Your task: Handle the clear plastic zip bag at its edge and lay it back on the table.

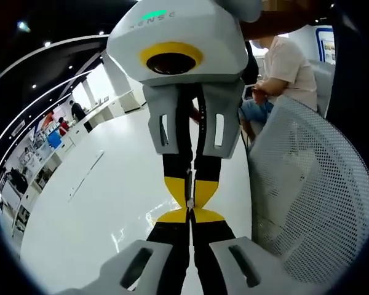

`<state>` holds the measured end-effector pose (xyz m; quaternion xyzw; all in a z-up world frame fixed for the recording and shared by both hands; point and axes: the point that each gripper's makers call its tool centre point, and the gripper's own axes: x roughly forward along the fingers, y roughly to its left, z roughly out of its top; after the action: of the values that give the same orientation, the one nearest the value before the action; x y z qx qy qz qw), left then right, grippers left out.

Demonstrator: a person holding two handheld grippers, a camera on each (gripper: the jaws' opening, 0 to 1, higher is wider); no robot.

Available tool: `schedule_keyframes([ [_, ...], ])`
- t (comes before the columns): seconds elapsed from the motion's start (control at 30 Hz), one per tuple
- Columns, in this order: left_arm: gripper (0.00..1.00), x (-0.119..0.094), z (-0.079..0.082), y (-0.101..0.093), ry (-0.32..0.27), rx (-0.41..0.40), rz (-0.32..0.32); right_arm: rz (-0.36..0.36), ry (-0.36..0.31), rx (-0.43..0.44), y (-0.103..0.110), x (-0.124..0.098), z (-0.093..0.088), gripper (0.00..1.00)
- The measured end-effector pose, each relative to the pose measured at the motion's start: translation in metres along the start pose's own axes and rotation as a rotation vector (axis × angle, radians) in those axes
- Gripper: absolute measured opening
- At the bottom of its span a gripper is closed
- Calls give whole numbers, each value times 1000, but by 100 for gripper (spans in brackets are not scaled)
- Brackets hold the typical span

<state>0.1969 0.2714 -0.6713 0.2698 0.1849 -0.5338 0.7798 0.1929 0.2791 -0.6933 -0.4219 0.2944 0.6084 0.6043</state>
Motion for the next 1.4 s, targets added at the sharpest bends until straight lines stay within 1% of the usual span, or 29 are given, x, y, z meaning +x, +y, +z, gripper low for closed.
schedule_keyframes([
  [0.07,0,0,0,0,2,-3,0,-4,1,-12,-1,0,0,0],
  [0.1,0,0,0,1,2,-1,2,-10,12,-10,-2,1,-3,0],
  [0.17,0,0,0,1,3,-3,-1,-5,8,2,-2,1,-4,0],
  [0.4,0,-1,0,0,2,-5,-5,-13,29,-5,-2,1,-9,0],
  [0.6,0,-2,2,1,-18,-14,-3,-17,20,24,-3,0,-10,0],
  [0.63,0,-2,2,1,-17,-29,1,-15,24,34,-3,-1,-11,0],
  [0.67,0,-2,3,1,-16,-27,2,-17,26,38,-3,-1,-12,0],
  [0.77,0,1,3,0,0,-2,4,-12,40,64,-2,-3,-13,0],
  [0.83,4,3,3,-2,7,-1,-1,-16,42,73,-2,-2,-14,0],
  [0.87,7,4,3,-3,12,-1,-2,-17,47,77,-2,-2,-15,0],
  [0.93,9,5,3,-5,16,7,-7,-19,60,81,0,-2,-16,0],
  [1.1,8,7,4,-5,21,22,-7,-30,100,84,3,1,-19,0],
  [1.17,7,8,5,-5,25,33,-10,-37,115,80,4,-2,-20,0],
  [1.3,4,10,7,-4,34,52,-5,-65,137,88,-2,-1,-22,0],
  [1.37,2,10,7,-2,36,58,4,-96,160,89,-7,-1,-26,0],
  [1.4,3,10,7,-1,37,59,9,-97,162,89,-8,-1,-25,0],
])
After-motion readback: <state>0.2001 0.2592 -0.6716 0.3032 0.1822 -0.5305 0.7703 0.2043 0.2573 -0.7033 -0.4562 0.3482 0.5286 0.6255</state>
